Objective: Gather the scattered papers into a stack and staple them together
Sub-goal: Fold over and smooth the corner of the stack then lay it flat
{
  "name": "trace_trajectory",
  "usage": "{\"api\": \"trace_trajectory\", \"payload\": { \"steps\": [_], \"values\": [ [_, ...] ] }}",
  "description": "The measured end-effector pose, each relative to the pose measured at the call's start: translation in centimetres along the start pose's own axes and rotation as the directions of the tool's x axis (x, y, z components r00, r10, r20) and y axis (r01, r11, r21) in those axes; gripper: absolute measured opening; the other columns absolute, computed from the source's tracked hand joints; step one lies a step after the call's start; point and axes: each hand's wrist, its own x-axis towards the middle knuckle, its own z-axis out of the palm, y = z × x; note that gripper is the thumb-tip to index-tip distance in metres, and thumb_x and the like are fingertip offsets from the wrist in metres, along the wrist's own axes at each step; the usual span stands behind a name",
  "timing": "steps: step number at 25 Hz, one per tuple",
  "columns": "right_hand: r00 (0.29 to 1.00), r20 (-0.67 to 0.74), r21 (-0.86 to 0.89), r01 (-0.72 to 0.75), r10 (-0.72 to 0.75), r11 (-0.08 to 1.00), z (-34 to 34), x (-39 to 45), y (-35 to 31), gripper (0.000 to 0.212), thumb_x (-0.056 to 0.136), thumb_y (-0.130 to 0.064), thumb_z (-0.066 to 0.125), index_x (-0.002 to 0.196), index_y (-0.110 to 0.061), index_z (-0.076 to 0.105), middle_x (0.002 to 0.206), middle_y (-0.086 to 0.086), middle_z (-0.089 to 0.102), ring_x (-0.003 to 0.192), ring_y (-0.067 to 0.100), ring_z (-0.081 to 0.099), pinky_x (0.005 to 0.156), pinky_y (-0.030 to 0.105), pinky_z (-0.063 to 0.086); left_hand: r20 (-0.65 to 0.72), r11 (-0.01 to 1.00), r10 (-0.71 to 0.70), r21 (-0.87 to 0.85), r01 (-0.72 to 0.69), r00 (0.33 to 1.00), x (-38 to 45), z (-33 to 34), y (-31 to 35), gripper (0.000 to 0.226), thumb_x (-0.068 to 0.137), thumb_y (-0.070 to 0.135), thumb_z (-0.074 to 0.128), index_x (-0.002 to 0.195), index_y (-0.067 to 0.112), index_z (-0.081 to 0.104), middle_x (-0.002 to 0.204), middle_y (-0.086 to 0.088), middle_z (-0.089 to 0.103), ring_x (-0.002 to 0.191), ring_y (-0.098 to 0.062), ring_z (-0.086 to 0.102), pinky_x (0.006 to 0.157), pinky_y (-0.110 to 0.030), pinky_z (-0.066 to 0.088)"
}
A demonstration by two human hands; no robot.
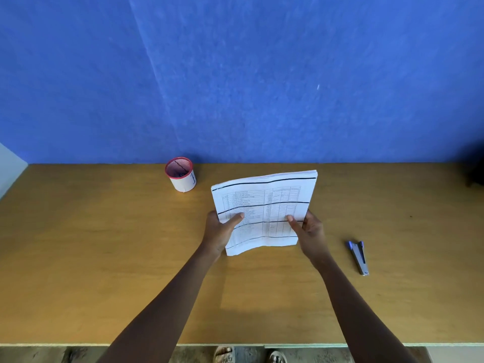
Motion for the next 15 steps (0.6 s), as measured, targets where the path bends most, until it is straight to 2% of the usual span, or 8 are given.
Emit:
{"api": "trace_trajectory", "payload": {
  "steps": [3,5,6,8,11,13,15],
  "values": [
    [0.999,0.030,-0.040,-0.038,0.039,0.998,0.0,0.1,1.6,0.017,0.100,-0.012,0.056,0.114,-0.009,0.066,0.107,-0.002,0.076,0.102,0.014,0.071,0.088,0.033,0.055,-0.016,0.993,-0.110,0.031,0.111,0.994,0.0,0.2,-2.0,0.025,0.082,0.008,0.077,0.095,0.028,0.069,0.093,0.012,0.074,0.082,0.003,0.071,0.066,-0.011,0.053],
    [0.999,0.015,-0.097,-0.039,0.041,0.995,0.3,0.5,2.0,0.012,0.102,-0.013,0.052,0.101,-0.013,0.064,0.087,-0.014,0.072,0.082,0.000,0.065,0.077,0.027,0.051,-0.008,0.989,-0.147,0.027,0.147,0.989,0.5,0.3,-3.1,0.024,0.083,0.011,0.078,0.095,0.029,0.070,0.094,0.012,0.074,0.089,0.000,0.071,0.068,-0.011,0.053],
    [0.999,-0.013,-0.133,-0.033,0.031,0.991,0.5,0.9,2.2,0.011,0.102,-0.016,0.052,0.098,-0.017,0.062,0.079,-0.015,0.068,0.074,-0.001,0.060,0.072,0.028,0.048,-0.001,0.990,-0.141,0.025,0.141,0.990,1.0,0.3,-3.4,0.023,0.083,0.012,0.077,0.098,0.029,0.071,0.097,0.012,0.075,0.094,-0.004,0.071,0.071,-0.012,0.053],
    [0.996,-0.091,-0.226,-0.019,-0.002,0.974,1.0,1.8,2.6,0.006,0.101,-0.026,0.054,0.099,-0.024,0.060,0.079,-0.014,0.067,0.072,0.004,0.061,0.066,0.031,0.049,0.015,0.991,-0.128,0.039,0.127,0.992,2.1,0.2,-3.3,0.024,0.085,0.013,0.075,0.106,0.025,0.071,0.101,0.012,0.074,0.098,-0.005,0.070,0.074,-0.011,0.052],
    [0.990,-0.138,-0.304,-0.033,-0.010,0.952,2.2,3.0,3.9,0.021,0.097,-0.034,0.053,0.113,-0.023,0.060,0.098,-0.008,0.072,0.091,0.021,0.069,0.078,0.041,0.056,0.000,0.965,-0.249,0.085,0.248,0.968,4.1,0.0,-3.4,0.029,0.088,0.015,0.072,0.118,0.015,0.068,0.108,0.003,0.072,0.098,-0.011,0.068,0.070,-0.016,0.050],
    [0.991,-0.135,-0.338,-0.056,0.011,0.940,3.3,3.5,4.6,0.024,0.099,-0.021,0.051,0.120,-0.014,0.060,0.101,-0.003,0.070,0.096,0.029,0.068,0.081,0.042,0.055,-0.047,0.922,-0.377,0.077,0.380,0.925,5.4,-0.3,-3.9,0.030,0.090,0.016,0.070,0.119,0.012,0.067,0.112,-0.001,0.070,0.090,-0.013,0.066,0.070,-0.023,0.049],
    [0.990,-0.138,-0.375,-0.079,0.029,0.924,4.2,4.1,5.1,0.026,0.100,-0.009,0.048,0.124,-0.007,0.060,0.103,0.004,0.069,0.098,0.033,0.066,0.078,0.034,0.050,-0.121,0.880,-0.462,0.065,0.471,0.879,6.6,-0.7,-4.6,0.030,0.091,0.013,0.068,0.121,0.009,0.064,0.112,-0.003,0.067,0.093,-0.018,0.062,0.079,-0.028,0.046]
  ]
}}
